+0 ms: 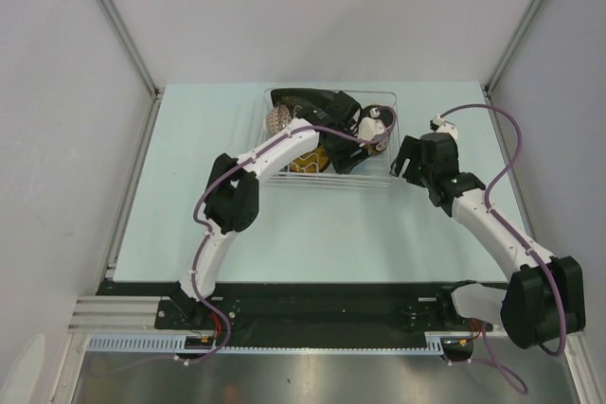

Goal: Load the mixed dishes into the dish rack

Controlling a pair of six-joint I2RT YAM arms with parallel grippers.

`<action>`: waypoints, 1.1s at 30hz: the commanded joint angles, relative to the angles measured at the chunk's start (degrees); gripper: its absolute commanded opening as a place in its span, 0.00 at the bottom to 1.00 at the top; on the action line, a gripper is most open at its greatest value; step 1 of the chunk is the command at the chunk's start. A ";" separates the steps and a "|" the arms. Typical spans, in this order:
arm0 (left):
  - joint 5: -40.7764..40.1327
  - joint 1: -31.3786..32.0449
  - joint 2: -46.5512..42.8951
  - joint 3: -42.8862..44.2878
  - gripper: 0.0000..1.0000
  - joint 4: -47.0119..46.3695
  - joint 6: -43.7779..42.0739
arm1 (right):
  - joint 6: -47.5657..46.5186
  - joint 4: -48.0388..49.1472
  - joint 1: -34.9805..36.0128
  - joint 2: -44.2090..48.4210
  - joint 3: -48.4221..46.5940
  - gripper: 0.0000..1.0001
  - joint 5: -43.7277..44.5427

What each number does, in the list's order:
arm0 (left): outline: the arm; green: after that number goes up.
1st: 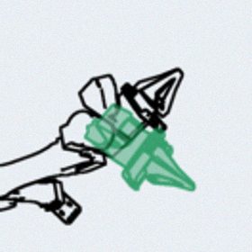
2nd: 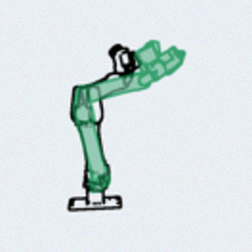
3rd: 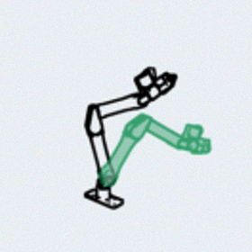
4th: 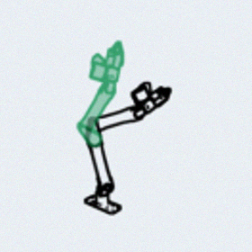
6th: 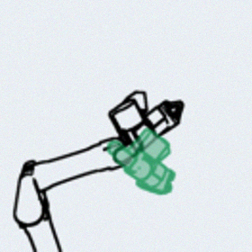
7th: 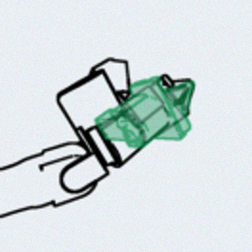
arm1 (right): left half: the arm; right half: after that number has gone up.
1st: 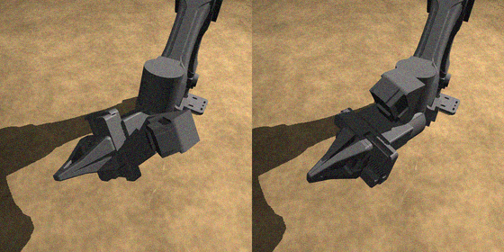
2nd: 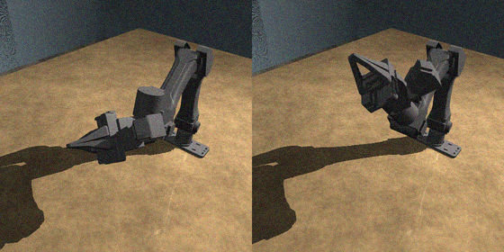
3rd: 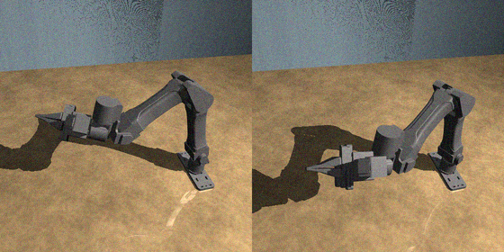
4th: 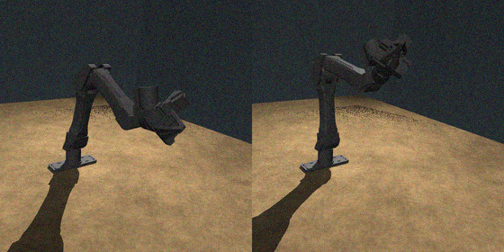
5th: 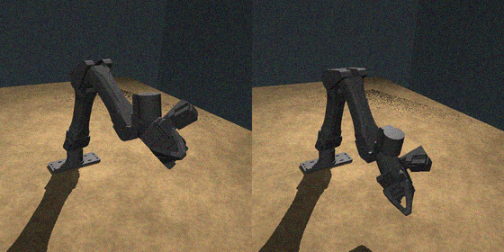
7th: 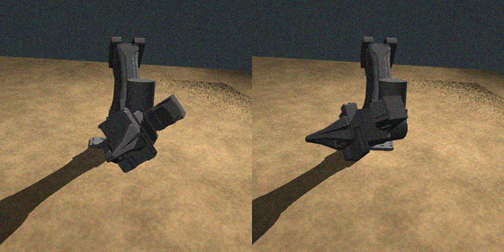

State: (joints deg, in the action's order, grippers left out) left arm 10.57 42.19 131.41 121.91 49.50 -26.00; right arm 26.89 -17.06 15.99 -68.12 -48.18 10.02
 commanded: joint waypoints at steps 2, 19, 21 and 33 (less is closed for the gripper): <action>1.39 1.13 -4.50 -3.34 0.00 2.89 -0.02 | -1.76 4.66 2.20 -5.70 -2.26 0.82 4.21; 4.46 2.72 -14.51 -20.64 0.00 -2.47 1.21 | -0.27 -5.87 11.25 -4.75 0.81 0.82 8.17; 4.64 2.98 -15.48 -23.89 0.00 -2.91 1.48 | 1.14 -7.46 13.10 -3.00 1.77 0.82 8.79; 2.01 7.81 -17.52 -25.15 0.00 -1.69 -0.63 | 5.18 -12.82 14.69 9.49 6.17 0.82 12.65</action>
State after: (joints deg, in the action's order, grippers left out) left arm 11.14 45.63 113.47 94.85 41.65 -25.78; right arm 30.17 -28.08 30.89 -62.19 -42.00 18.68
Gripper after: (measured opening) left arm 0.743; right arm 0.820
